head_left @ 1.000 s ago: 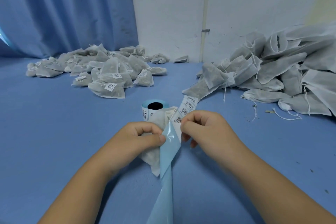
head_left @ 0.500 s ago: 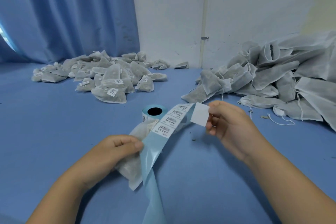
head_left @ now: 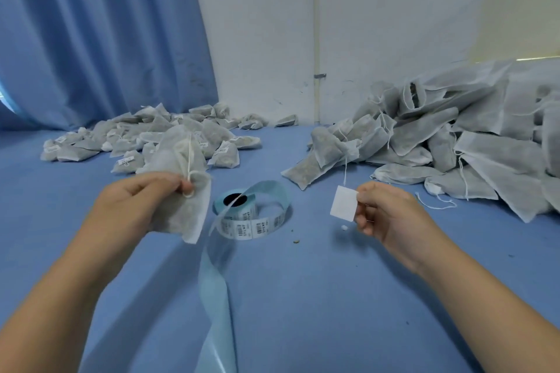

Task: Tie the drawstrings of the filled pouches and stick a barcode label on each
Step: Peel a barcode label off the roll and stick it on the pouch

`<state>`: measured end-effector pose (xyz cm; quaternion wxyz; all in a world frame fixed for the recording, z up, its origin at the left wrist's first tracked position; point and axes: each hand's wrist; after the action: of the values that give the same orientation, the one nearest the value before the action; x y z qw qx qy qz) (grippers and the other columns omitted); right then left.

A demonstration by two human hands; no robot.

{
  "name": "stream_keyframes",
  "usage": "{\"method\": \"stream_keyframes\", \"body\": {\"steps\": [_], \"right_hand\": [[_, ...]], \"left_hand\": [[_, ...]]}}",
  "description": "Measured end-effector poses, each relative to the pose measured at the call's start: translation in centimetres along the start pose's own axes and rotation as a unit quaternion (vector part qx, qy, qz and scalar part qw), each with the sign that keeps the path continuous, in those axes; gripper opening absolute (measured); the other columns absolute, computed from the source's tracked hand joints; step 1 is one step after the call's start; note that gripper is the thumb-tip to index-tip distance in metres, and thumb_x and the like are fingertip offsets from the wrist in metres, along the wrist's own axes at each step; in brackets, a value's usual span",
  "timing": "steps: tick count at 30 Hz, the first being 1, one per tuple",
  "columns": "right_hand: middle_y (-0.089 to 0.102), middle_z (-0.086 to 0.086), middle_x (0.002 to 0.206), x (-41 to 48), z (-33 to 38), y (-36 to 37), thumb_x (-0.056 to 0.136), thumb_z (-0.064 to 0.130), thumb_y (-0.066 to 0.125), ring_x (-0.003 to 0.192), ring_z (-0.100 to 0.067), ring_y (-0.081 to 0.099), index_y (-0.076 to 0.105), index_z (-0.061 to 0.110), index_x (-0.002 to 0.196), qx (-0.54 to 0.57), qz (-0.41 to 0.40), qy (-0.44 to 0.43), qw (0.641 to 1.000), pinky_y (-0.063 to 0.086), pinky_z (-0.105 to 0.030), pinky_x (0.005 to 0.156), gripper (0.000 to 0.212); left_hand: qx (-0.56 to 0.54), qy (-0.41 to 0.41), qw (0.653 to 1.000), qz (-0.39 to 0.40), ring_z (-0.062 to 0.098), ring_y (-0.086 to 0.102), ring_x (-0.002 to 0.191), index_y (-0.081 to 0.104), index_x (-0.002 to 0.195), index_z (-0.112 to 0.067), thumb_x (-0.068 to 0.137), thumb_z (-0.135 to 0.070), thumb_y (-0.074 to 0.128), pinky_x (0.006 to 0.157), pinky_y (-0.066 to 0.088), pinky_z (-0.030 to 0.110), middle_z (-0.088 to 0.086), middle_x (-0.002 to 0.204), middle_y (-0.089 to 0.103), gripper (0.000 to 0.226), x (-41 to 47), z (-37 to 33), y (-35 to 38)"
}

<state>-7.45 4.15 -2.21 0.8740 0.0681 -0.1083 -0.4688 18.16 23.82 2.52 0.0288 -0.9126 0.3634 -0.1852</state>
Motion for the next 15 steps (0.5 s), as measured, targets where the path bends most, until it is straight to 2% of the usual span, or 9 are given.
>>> {"method": "stream_keyframes", "body": {"steps": [2, 5, 8, 11, 15], "right_hand": [[0.053, -0.003, 0.057, -0.1, 0.1, -1.4, 0.091, 0.001, 0.049, 0.048, -0.014, 0.047, 0.058, 0.007, 0.077, -0.005, -0.01, -0.001, 1.0, 0.037, -0.022, 0.044, 0.017], [0.053, -0.003, 0.057, -0.1, 0.4, -3.6, 0.091, 0.002, 0.049, 0.048, -0.014, 0.047, 0.057, 0.008, 0.076, -0.012, -0.024, 0.0, 1.0, 0.036, -0.021, 0.044, 0.018], [0.053, -0.003, 0.056, -0.1, 0.7, -5.8, 0.091, 0.001, 0.049, 0.047, -0.014, 0.046, 0.057, 0.008, 0.074, 0.0, -0.058, -0.001, 0.998, 0.037, -0.021, 0.043, 0.02], [0.053, -0.003, 0.059, -0.1, 1.2, -7.9, 0.091, 0.003, 0.05, 0.048, -0.013, 0.045, 0.057, 0.009, 0.073, 0.021, -0.089, -0.019, 0.996, 0.036, -0.021, 0.043, 0.02], [0.053, -0.001, 0.06, -0.2, 2.2, -10.5, 0.09, 0.005, 0.048, 0.047, -0.011, 0.045, 0.059, 0.012, 0.071, 0.079, -0.121, -0.049, 0.988, 0.035, -0.021, 0.044, 0.024]], "left_hand": [[-0.04, 0.029, 0.999, -0.005, 0.001, 0.058, 0.063, 0.078, 0.074, -0.022, 0.092, -0.02, 0.06, 0.047, 0.042, 0.014, -0.011, 0.083, 0.073, 0.025, 0.1, -1.5, 2.0], [-0.072, 0.041, 0.996, 0.031, 0.008, 0.055, 0.073, 0.077, 0.073, -0.024, 0.08, -0.03, 0.06, 0.055, 0.037, 0.025, -0.011, 0.088, 0.072, 0.019, -0.2, -3.6, 5.9], [-0.076, 0.048, 0.992, 0.088, 0.006, 0.058, 0.069, 0.076, 0.071, -0.027, 0.063, -0.043, 0.062, 0.051, 0.039, 0.017, -0.015, 0.082, 0.071, 0.023, -0.5, -4.9, 10.8], [-0.03, 0.012, 0.988, 0.148, 0.006, 0.053, 0.061, 0.073, 0.069, -0.03, 0.061, -0.046, 0.059, 0.058, 0.041, 0.024, -0.016, 0.069, 0.062, 0.023, -0.7, -4.6, 16.2], [-0.048, -0.058, 0.976, 0.204, 0.018, 0.053, 0.069, 0.064, 0.058, -0.027, 0.064, -0.035, 0.053, 0.067, 0.045, 0.037, -0.01, 0.065, 0.059, 0.015, -0.5, -3.0, 21.7]]}}
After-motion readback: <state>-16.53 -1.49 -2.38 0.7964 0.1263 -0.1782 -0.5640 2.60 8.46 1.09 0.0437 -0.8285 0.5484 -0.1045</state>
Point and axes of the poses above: each hand's wrist, its own x-axis towards the middle knuckle, its own y-axis out of the palm, z = x × y
